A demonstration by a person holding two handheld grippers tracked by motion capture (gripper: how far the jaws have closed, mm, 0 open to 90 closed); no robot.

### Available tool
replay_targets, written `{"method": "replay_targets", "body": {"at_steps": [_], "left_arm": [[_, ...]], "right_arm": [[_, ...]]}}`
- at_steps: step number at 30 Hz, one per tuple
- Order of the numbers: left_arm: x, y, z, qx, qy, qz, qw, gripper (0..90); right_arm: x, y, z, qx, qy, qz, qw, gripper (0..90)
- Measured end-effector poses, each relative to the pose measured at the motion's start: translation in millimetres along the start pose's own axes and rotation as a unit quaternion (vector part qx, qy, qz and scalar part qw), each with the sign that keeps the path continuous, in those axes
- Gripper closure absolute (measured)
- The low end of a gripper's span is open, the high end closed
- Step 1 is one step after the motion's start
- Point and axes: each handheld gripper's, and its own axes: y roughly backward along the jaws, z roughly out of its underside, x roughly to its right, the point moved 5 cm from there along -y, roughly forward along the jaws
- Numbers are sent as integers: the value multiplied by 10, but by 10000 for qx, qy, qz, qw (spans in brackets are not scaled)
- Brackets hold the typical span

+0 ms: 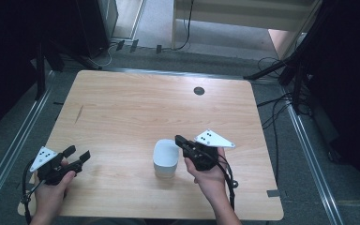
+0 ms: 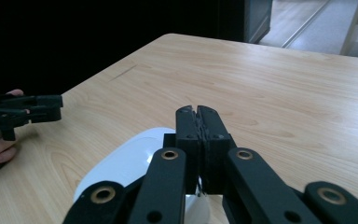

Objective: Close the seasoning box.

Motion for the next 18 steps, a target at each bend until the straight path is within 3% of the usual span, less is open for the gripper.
{"method": "replay_targets", "body": {"at_steps": [2,3,4,5,6,9,11,14,17,18], "left_arm": [[-1,2,0,-3,3,9,10000,311],[-2,2,0,-6,5,6,10000,311],[-2,3,0,-7,8,5,10000,311],[-2,3,0,-10,5,10,10000,312],[-2,3,0,-10,5,10,10000,312],[-1,0,0,-7,3,7,10000,312],[-1,0,0,-9,1,6,10000,313],[-1,0,0,-11,0,3,10000,313],[0,-1,1,-11,-5,-2,10000,315],[1,-1,1,-12,-6,-3,10000,315]], "right_arm": [[104,66,10,81,-19,160,9998,756],[104,66,10,81,-19,160,9998,756],[143,93,16,127,-62,212,9997,660],[248,146,39,180,-49,361,9992,488],[248,146,39,180,-49,361,9992,488],[449,246,127,117,-172,600,9980,210],[546,299,183,71,-286,670,9973,159],[628,363,244,52,-358,674,9971,148],[800,491,367,27,-394,876,9954,150],[800,491,367,27,-394,876,9954,150]]}}
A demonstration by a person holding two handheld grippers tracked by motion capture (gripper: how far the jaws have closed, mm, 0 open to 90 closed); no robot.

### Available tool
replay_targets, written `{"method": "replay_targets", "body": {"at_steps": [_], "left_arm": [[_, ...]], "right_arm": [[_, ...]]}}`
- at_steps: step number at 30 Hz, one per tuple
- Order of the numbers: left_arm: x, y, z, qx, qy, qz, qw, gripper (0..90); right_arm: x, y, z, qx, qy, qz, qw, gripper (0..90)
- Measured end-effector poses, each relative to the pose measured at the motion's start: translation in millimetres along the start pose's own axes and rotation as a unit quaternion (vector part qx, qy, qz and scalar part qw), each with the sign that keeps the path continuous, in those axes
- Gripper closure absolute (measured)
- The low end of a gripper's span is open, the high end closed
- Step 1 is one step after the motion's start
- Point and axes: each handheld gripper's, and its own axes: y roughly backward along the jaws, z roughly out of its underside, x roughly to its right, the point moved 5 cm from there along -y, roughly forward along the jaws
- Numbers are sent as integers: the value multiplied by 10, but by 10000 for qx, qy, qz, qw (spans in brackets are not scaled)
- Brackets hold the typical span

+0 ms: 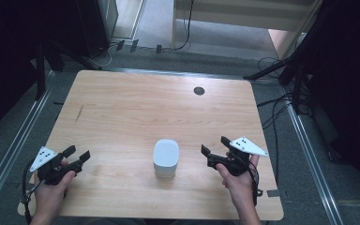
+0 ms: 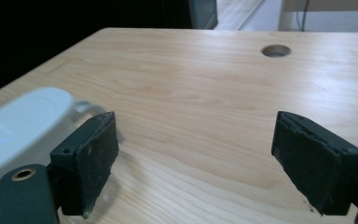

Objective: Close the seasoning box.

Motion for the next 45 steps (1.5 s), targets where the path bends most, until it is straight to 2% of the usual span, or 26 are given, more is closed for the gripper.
{"method": "replay_targets", "body": {"at_steps": [2,4,7,8,9,10,13,18,19,20,23,24,25,26,27,28,30,32,35,40,45], "left_arm": [[0,1,0,10,-3,-3,10000,315],[1,1,0,15,0,-5,10000,315],[2,1,1,11,-11,-9,10000,315],[2,1,1,13,-12,-10,10000,315],[2,1,1,12,-10,-13,10000,315],[2,1,1,12,-10,-13,10000,315],[2,1,1,10,-12,-14,10000,316],[2,2,0,25,6,-6,10000,316],[2,2,0,25,6,-6,10000,316],[3,2,0,24,8,-5,10000,316],[2,4,1,21,12,-2,10000,316],[1,6,1,16,13,1,10000,316],[1,6,1,21,16,3,10000,316],[0,5,1,18,15,4,10000,316],[0,5,1,18,15,4,10000,316],[1,5,1,19,13,8,10000,316],[1,5,1,21,12,12,10000,317],[1,5,0,23,13,24,10000,317],[0,3,-1,22,10,38,10000,317],[3,-3,-3,19,4,62,10000,317],[3,-5,-4,20,3,69,10000,317]], "right_arm": [[138,73,102,-41,-37,159,9999,152],[181,101,138,-50,-73,205,9997,152],[354,203,277,-112,-135,376,9991,158],[354,203,277,-112,-135,376,9991,158],[436,252,340,-123,-144,455,9988,160],[436,252,340,-123,-144,455,9988,160],[555,325,435,-167,-182,607,9979,167],[754,461,621,-344,-209,875,9954,167],[754,461,621,-344,-209,875,9954,167],[833,515,668,-353,-231,962,9945,170],[902,573,715,-375,-306,1061,9932,171],[973,632,759,-362,-317,1141,9923,172],[973,632,759,-362,-317,1141,9923,172],[1045,687,809,-389,-332,1254,9908,173],[1045,687,809,-389,-332,1254,9908,173],[1110,733,862,-401,-337,1335,9897,174],[1138,754,887,-403,-396,1357,9891,176],[1201,801,911,-287,-635,1369,9881,187],[1200,797,914,-239,-653,1386,9879,189],[1183,749,925,-314,-623,1451,9870,190],[1200,752,926,-312,-752,1443,9862,190]]}}
